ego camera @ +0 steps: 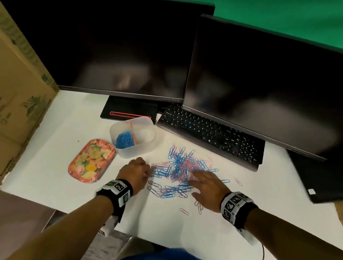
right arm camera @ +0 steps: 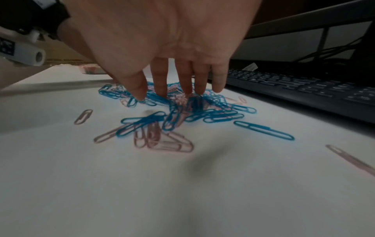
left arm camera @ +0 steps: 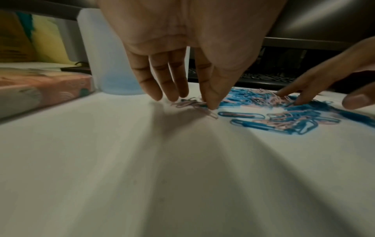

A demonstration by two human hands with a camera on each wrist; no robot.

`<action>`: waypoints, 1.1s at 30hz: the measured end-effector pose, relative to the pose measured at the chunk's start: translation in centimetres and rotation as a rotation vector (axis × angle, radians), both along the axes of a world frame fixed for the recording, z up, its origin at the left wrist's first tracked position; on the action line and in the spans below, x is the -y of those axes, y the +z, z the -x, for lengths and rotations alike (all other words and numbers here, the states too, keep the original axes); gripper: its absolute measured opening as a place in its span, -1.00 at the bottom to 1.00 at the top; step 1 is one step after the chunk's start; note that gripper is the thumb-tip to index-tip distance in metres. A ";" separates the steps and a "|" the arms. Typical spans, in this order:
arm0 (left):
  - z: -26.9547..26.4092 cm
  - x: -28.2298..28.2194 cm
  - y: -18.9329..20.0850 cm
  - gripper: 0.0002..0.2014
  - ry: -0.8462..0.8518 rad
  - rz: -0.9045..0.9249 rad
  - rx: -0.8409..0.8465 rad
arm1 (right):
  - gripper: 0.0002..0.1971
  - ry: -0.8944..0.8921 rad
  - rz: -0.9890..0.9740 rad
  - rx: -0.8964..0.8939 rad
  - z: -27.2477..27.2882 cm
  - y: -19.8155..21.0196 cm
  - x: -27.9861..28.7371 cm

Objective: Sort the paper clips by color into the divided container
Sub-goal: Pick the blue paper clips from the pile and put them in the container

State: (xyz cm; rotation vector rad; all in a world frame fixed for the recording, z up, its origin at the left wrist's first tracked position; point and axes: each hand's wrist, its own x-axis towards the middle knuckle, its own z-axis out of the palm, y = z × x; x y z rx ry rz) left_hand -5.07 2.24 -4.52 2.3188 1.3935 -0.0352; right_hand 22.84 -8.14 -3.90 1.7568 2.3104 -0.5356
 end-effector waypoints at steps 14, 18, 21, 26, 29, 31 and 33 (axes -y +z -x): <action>-5.6 3.4 0.8 -0.78 -0.185 0.104 -0.041 | -0.75 -0.183 0.061 -0.081 3.5 0.2 -1.7; -6.1 2.8 0.7 -0.85 -0.182 0.121 -0.070 | -0.80 -0.192 0.030 -0.096 2.8 0.0 -1.7; -5.9 2.4 0.6 -0.87 -0.175 0.124 -0.066 | -0.85 -0.179 -0.009 -0.116 2.6 -0.2 -1.5; -5.6 1.9 0.6 -0.86 -0.153 0.160 -0.074 | -0.71 -0.226 0.015 -0.152 2.7 0.2 -1.8; -5.6 1.8 0.7 -0.82 -0.125 0.193 -0.073 | -0.72 -0.223 0.044 -0.114 2.9 0.3 -2.2; -5.6 1.7 0.7 -0.73 -0.067 0.224 -0.036 | -0.75 -0.232 0.041 -0.106 2.8 0.2 -2.4; -5.5 1.6 0.5 -0.66 -0.033 0.234 0.013 | -0.77 -0.240 0.023 -0.115 2.5 0.1 -2.5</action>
